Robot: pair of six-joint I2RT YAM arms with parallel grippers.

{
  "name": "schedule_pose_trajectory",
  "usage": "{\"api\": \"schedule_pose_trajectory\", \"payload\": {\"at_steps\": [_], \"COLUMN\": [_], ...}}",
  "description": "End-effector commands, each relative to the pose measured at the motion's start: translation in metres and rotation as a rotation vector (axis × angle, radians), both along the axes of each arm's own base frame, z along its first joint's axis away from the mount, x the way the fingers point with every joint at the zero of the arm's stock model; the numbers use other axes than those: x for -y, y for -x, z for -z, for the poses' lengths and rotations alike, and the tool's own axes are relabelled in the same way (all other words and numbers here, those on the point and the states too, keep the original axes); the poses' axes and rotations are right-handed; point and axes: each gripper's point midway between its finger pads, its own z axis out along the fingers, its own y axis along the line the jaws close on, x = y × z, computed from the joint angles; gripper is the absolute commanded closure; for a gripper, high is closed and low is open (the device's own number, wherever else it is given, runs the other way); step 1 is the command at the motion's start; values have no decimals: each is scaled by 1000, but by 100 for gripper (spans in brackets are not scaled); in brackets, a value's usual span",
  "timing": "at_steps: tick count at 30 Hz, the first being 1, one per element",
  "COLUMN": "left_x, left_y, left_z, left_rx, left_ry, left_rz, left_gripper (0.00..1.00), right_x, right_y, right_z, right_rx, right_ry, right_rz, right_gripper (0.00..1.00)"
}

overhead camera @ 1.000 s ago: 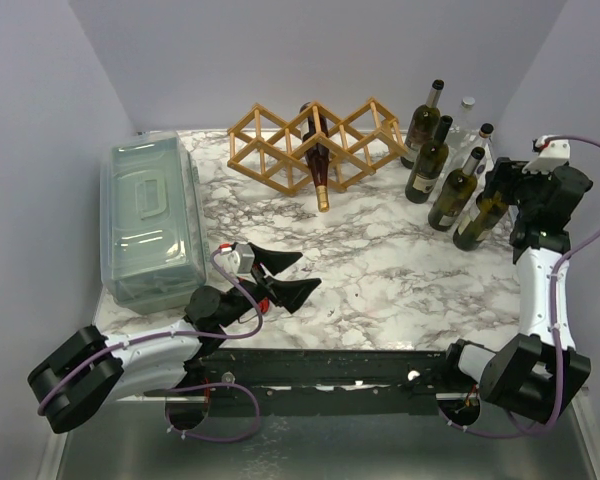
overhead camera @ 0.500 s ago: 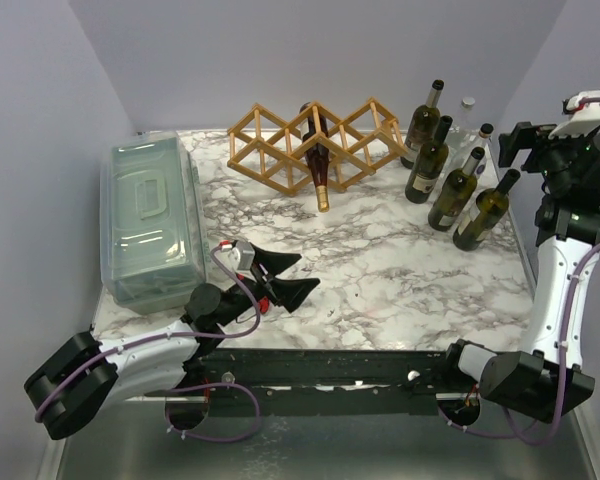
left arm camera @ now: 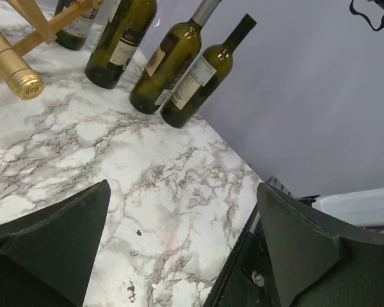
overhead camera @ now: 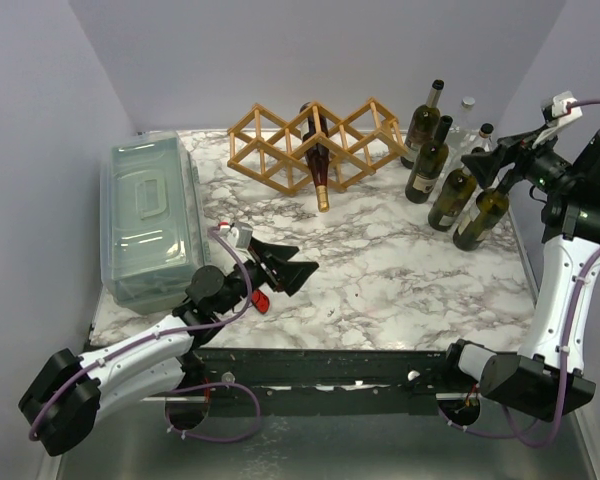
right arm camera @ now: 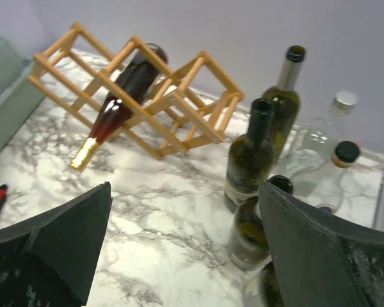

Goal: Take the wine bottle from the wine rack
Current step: Pick up the wine bottle from the wine rack.

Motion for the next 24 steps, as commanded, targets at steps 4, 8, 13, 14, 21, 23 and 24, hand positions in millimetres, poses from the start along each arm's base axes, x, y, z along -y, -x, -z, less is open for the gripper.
{"api": "schedule_pose_trajectory", "payload": {"at_steps": [4,8,13,14,21,23,24], "left_x": [3,4,5,5,6,6,6], "left_y": [-4,-7,-10,-11,-16,-18,-19], "left_z": [-8,-9,-11,-13,-20,-22,-22], "left_rx": [-71,-98,-107,-101,-115,-119,-122], "left_ry": [5,-7,-25,-29,-92,-104,-112], "left_rz": [0,-7,-17,-17,-32,-40,-43], "left_gripper": [1,1,1,1,1,1,1], "right_x": [-41,-49,-55,-56,-63,-66,-67], "right_y": [32,41,50,51,62,66,68], "right_z": [20,31,45,49,75,82,85], "right_rx": [-72,-93,-122,-128,-170,-182,-186], "right_ry": [-104,-127,-150,-153,-172,-180,-182], "right_rz": [-246,-296,-331,-336,-366,-380,-386], "right_gripper": [1,1,1,1,1,1,1]}}
